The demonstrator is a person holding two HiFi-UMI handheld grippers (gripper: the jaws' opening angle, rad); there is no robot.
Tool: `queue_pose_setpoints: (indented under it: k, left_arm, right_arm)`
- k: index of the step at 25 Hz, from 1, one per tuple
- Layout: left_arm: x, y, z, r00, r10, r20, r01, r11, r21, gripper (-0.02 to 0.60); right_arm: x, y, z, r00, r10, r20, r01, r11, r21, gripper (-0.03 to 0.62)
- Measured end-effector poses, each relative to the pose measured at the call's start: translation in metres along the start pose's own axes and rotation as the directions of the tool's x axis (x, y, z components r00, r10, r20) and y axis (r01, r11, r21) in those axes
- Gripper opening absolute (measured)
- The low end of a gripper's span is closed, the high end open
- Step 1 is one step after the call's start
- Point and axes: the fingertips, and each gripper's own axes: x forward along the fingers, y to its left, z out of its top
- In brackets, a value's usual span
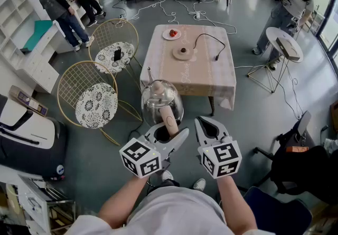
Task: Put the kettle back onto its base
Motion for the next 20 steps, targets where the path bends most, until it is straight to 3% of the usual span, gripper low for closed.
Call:
queue_pose_setpoints:
  k: [20]
  left_arm:
    - [-0.047, 0.062, 0.02, 0.998, -0.07, 0.007, 0.07, 0.997, 0.026, 0.161]
  right_arm:
    - [0.062, 0.057, 0.004, 0.999, -0.044, -0.01, 0.044, 0.999, 0.014, 0.005]
